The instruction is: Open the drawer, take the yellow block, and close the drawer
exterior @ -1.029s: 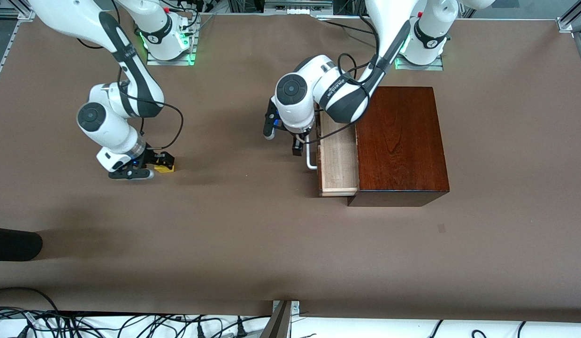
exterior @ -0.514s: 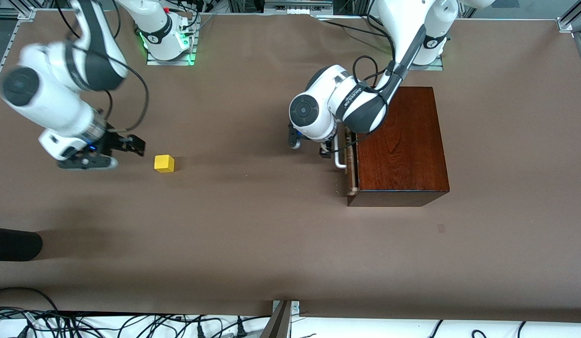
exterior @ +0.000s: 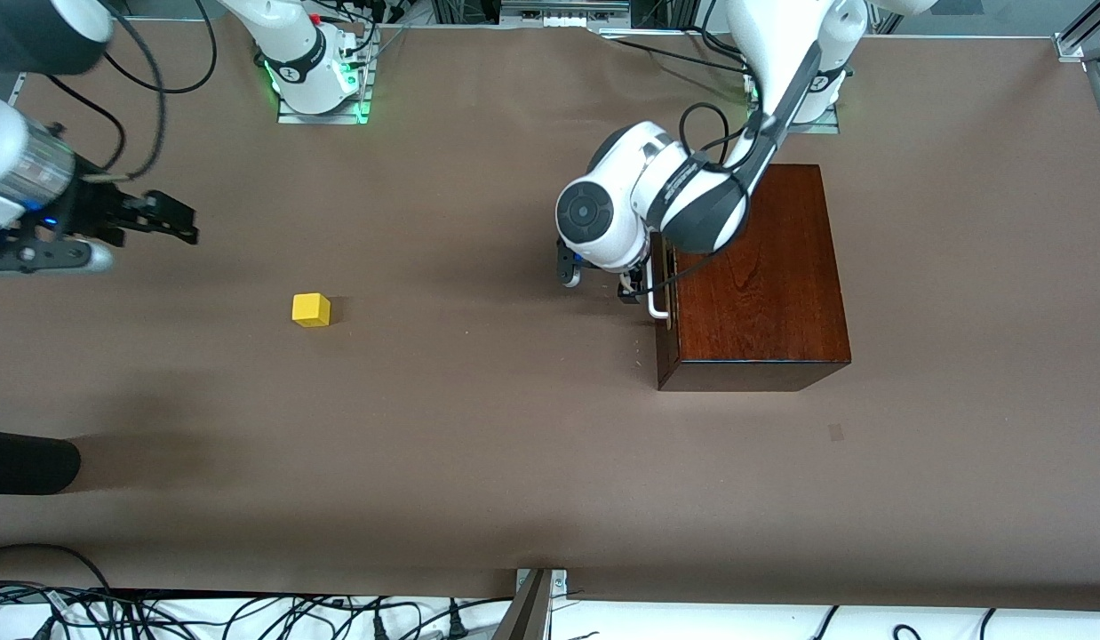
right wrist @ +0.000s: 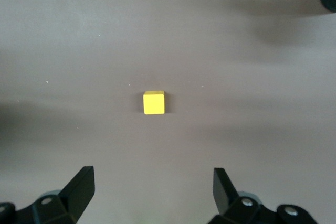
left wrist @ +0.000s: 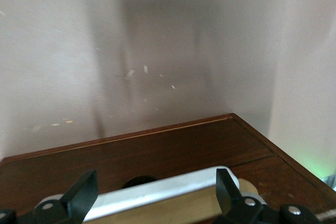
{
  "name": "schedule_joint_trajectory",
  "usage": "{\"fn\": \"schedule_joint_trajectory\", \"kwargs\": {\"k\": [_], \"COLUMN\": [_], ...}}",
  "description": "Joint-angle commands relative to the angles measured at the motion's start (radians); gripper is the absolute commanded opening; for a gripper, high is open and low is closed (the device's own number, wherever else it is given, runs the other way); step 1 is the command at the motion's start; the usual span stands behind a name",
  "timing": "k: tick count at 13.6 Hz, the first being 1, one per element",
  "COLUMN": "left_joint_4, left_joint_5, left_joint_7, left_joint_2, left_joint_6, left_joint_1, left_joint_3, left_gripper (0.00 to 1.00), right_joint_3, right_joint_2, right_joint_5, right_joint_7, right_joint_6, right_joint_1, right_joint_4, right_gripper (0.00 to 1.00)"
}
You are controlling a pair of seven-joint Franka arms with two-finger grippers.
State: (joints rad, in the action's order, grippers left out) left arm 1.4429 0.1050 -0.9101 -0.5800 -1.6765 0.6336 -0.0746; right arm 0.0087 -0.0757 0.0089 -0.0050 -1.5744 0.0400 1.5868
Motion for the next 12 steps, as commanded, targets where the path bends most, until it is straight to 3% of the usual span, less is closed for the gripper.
{"fn": "schedule_joint_trajectory", "kwargs": {"k": [1,5,10,12], "left_joint_4": [-0.024,-0.024,-0.214,-0.223], "left_joint_5": [-0.043,-0.051,-0.065,-0.07], "left_joint_7": [0.109,0.324,0.341,0.374], "left_joint_2": [0.109,0.259,0.273,0.272], "left_joint_6": [0.037,0.101,0.245,0.232], "left_joint_1": [-0.011,-0.046,-0.338,-0.396], "left_joint_3": [-0.014,0.022,0.032,0.038], "left_gripper": [1.0,1.0,1.0,1.0], "right_joint_3": [-0.021,0.002,0.007,0.004], "right_joint_2": [-0.019,-0.009,-0.012,-0.019], "right_joint_5": [0.022,0.019,-0.001,0.006], "right_joint_7": [-0.053,-0.04,-0.043,-0.053], "right_joint_6": [0.06,0.06,0.054,0.054], "right_joint_1": [-0.005,-0.003,-0.002,-0.003], "right_joint_4": [-0.053,-0.053,-0.054,-0.056], "right_gripper": [1.0,1.0,1.0,1.0]}}
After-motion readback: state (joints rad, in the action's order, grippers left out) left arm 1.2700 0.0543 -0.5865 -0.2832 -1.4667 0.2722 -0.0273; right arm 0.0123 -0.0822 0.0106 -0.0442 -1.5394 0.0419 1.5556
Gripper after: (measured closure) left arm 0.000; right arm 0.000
